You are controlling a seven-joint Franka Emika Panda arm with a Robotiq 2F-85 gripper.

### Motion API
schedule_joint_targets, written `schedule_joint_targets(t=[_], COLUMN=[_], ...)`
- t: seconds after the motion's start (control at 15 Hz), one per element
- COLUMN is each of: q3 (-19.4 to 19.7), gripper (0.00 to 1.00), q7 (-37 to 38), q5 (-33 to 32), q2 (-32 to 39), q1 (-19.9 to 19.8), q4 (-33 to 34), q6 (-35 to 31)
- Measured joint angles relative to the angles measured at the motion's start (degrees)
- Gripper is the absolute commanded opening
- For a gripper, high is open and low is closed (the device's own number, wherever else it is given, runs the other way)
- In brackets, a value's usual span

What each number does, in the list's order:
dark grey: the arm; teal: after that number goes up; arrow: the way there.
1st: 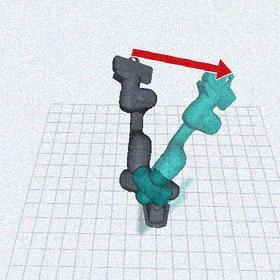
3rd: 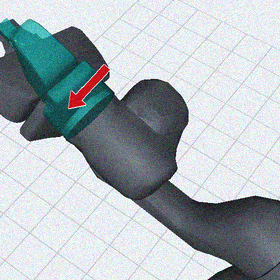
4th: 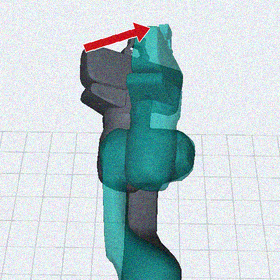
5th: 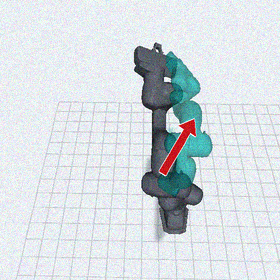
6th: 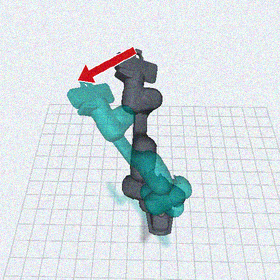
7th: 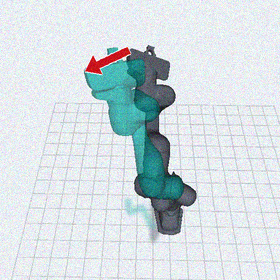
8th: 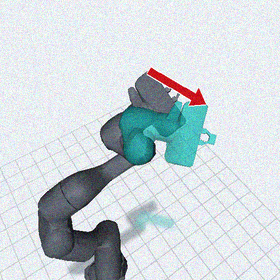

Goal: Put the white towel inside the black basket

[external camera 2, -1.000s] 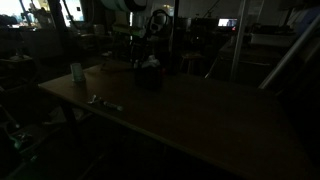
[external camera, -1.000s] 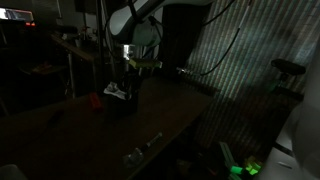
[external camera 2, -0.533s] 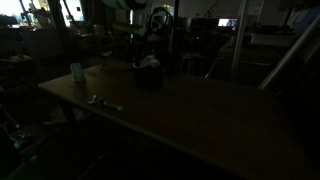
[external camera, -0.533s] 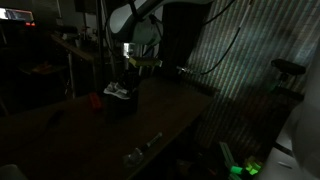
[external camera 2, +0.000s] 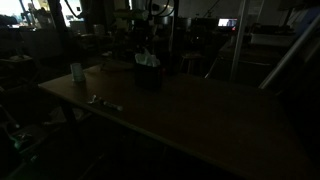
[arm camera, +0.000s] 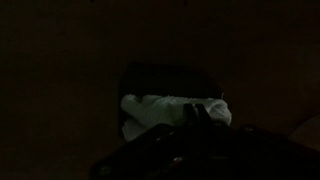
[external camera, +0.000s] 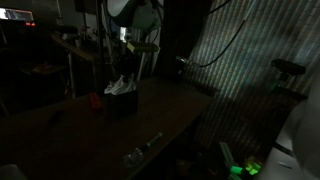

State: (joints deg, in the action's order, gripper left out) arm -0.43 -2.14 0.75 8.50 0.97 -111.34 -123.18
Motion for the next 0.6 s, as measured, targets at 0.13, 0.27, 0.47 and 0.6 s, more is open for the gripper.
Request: schedule_joint_targets(t=[0.13,0.27,0.47,0.6], q3=[-0.3,-0.5,-0.7,-0.6], gripper=[0.02,0.02,0.02,0.02], q7=[0.0,0.0,0.0,0.1], q5=[-0.7,-1.6,-3.2,-4.4], q2=[0.2,0.7,1.9,2.6], q1=[0.3,0.5,0.6,0.6], q4=[0.1,0.0,-0.1,0.0], q6=[-0.3,-1.5,-4.8,-7.2])
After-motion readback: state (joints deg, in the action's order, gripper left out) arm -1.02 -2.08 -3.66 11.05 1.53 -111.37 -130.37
